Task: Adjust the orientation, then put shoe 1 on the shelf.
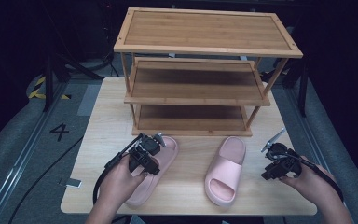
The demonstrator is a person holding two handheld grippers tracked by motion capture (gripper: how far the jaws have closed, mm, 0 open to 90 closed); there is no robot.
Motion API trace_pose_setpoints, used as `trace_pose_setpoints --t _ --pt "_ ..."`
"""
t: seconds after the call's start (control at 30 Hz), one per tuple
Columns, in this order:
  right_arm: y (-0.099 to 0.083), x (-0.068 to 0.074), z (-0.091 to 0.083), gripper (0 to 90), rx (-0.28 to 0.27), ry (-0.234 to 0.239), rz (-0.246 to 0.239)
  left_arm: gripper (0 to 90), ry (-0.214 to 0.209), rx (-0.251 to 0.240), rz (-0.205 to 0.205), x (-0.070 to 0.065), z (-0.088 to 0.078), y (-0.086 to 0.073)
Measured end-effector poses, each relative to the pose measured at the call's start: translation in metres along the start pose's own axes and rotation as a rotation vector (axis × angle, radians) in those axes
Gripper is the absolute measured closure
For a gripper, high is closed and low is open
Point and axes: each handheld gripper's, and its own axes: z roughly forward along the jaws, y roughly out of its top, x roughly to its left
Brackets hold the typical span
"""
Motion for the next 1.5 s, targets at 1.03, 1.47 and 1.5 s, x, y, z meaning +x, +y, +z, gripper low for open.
trace_pose_setpoints --t 1.03,1.47,1.5 --pt "-0.002 0.0 -0.001 59.9 -0.007 -0.003 0.023 83.4 0.01 -0.069 -0.088 -0.004 0.024 0.011" --pt "-0.006 -0.001 -0.002 59.6 -0.01 0.0 0.032 83.4 -0.015 -0.058 -0.042 -0.015 -0.022 0.012" --pt "-0.007 -0.002 -0.003 59.6 -0.009 -0.004 0.037 83.3 -0.011 -0.06 -0.023 -0.016 -0.026 0.014"
